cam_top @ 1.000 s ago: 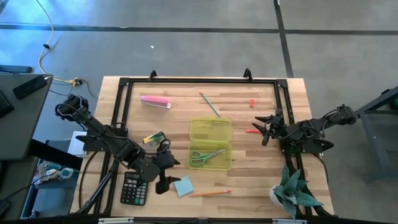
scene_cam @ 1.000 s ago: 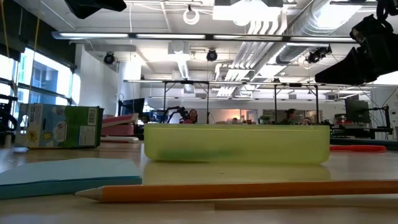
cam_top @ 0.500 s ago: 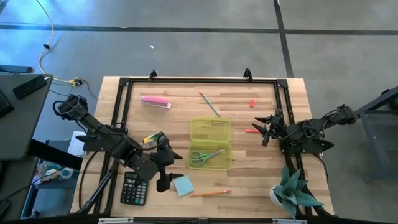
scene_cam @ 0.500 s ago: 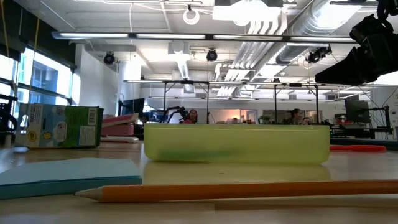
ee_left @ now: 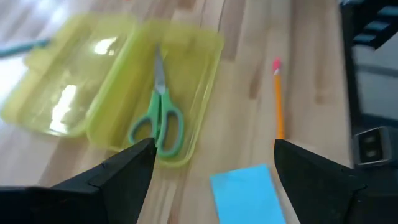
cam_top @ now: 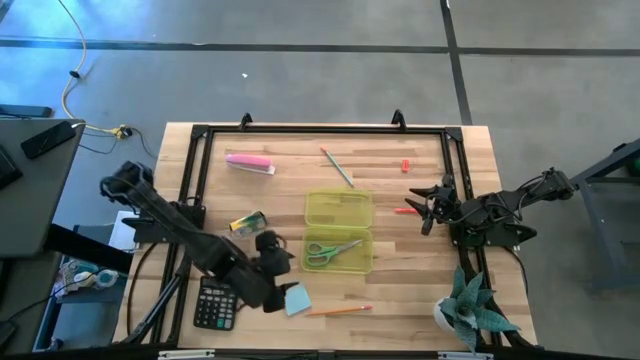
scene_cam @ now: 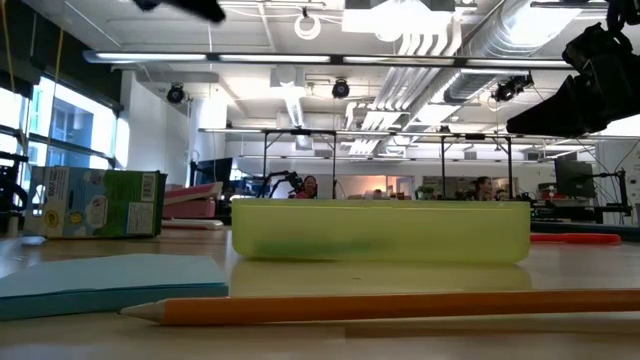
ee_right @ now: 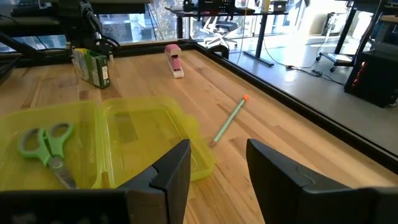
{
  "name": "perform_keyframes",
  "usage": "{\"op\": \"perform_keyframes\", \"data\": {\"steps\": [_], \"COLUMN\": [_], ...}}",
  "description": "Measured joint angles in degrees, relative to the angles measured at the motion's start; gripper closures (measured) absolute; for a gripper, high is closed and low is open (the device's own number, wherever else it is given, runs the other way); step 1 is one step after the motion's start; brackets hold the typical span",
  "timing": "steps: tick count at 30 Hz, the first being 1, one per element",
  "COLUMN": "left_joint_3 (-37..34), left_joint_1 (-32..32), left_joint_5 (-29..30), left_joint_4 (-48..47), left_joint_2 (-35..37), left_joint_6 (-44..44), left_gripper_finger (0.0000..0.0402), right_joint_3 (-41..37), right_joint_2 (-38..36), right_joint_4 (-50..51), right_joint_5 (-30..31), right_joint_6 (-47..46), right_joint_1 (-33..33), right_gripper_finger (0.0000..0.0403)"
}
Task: Pack school essentials
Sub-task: Put the light blue sticky notes into the supply box
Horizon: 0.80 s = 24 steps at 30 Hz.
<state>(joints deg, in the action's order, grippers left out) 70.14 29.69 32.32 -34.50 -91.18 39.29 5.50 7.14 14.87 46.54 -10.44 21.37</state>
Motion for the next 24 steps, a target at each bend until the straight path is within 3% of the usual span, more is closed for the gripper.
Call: {"op": "perform_keyframes", "data": {"steps": [13,24], "left_joint_3": [3.9,3.93], "left_joint_1": [0.0,1.99], "left_joint_5": [-0.04,-0.23], "left_joint_4": [-5.88,-7.22], "left_joint_2": [-10.31,-11.21], "left_joint_6": [10.21,17.92], "left_gripper_finger": [0.0088,0.0088], "right_joint_3": [0.0,0.0], "right_joint_2": [0.0,0.0], "right_joint_4": [0.0,0.0], "right_joint_5": [-0.01,0.0], "right_joint_6": [0.0,0.0], "right_joint_1": [0.0,0.0], "right_gripper_finger": [0.0256,0.0256]}}
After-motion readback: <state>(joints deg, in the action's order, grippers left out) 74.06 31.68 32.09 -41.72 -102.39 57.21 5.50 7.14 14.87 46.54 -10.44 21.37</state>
